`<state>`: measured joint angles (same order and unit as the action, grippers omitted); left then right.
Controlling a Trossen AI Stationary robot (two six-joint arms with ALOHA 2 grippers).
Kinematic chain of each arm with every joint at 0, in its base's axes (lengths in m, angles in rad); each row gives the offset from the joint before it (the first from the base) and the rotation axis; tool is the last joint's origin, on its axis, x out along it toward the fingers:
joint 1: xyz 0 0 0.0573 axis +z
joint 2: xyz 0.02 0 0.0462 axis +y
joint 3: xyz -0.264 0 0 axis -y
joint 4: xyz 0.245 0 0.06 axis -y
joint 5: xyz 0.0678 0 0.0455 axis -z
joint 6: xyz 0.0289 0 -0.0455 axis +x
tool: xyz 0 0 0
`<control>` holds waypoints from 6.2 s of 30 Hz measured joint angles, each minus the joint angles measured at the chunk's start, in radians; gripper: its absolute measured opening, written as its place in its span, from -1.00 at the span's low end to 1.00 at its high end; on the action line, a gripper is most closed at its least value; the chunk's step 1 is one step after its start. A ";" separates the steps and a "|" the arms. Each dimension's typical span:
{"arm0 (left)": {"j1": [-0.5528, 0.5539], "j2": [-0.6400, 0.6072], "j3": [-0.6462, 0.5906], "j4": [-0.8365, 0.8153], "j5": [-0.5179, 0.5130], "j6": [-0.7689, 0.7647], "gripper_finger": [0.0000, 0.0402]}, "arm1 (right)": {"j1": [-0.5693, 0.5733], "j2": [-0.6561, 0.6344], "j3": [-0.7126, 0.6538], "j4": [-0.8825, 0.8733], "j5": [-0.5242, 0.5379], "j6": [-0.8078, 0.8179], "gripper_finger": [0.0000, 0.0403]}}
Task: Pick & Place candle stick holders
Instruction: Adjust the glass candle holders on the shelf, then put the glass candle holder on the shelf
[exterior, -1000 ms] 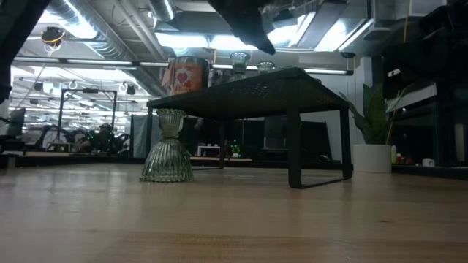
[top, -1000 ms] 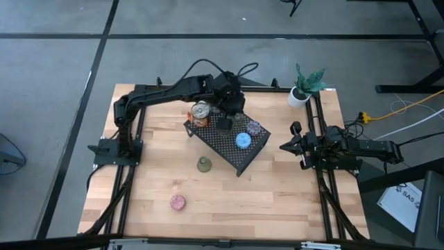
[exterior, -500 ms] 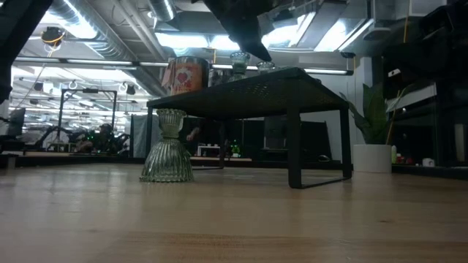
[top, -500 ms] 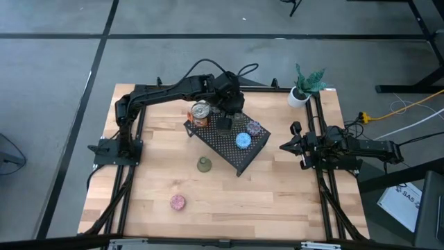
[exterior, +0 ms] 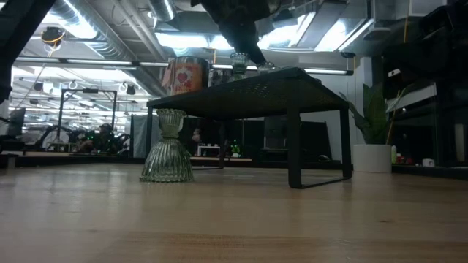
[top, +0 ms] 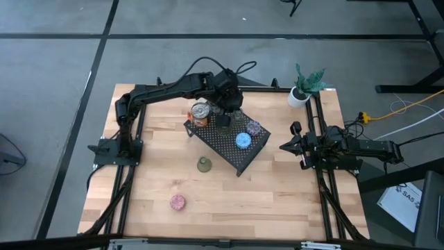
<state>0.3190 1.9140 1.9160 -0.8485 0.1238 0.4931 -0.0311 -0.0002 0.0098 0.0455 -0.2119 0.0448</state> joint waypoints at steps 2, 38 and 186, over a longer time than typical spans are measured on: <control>0.005 0.004 0.000 -0.007 0.000 0.000 -1.00 | 0.000 0.000 0.000 0.000 0.000 0.000 -0.92; 0.010 0.015 0.072 -0.004 -0.051 0.019 -0.99 | 0.000 0.000 0.000 0.000 0.000 0.000 -0.92; -0.267 -0.041 0.148 -0.642 0.037 -0.130 -1.00 | 0.000 0.000 0.000 0.000 0.000 0.000 -0.92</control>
<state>0.0518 1.8726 2.0642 -1.4902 0.1609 0.3627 -0.0311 -0.0002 0.0097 0.0455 -0.2116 0.0448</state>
